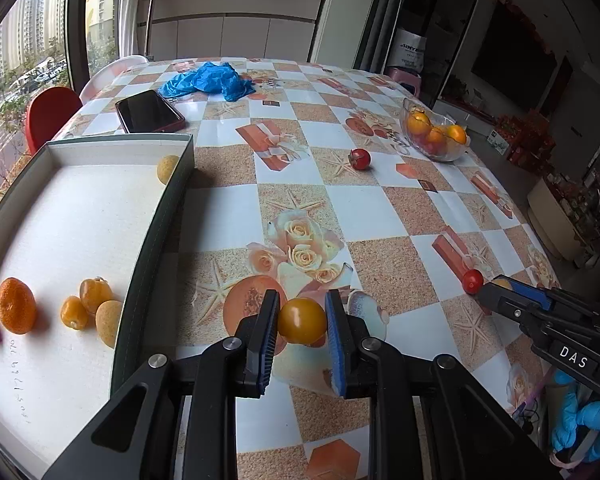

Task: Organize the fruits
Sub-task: 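Carry the cherry tomato and tan fruit over the white tray with both tools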

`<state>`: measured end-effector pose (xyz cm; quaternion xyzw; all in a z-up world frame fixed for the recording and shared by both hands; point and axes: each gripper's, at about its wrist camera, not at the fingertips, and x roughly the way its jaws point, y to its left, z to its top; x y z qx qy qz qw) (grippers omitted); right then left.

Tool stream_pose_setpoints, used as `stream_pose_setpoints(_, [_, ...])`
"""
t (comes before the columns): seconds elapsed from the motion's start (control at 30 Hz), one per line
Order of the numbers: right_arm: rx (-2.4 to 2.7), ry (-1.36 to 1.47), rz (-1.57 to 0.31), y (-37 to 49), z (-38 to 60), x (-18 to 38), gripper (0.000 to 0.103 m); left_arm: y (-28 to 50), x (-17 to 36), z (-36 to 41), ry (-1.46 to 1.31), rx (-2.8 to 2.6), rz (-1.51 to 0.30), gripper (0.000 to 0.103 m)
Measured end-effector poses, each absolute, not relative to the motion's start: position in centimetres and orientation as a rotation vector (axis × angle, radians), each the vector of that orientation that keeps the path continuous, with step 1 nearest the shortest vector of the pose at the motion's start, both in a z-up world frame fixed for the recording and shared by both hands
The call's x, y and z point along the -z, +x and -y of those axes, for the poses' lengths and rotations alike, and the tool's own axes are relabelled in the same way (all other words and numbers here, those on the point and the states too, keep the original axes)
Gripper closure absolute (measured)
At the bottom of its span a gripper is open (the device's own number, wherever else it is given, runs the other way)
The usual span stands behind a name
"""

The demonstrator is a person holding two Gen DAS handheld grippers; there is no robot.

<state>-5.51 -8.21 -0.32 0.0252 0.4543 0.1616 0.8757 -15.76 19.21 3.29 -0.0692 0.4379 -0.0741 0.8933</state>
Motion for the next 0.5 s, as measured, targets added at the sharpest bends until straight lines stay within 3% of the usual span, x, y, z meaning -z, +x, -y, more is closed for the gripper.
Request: stream_pose_setpoints(0.5, [-0.375,0.006,-0.929,-6.0,5.0,-1.7,0.073,-17.2,-5.2,-21.4,-0.174,0.141,-0.851,0.078])
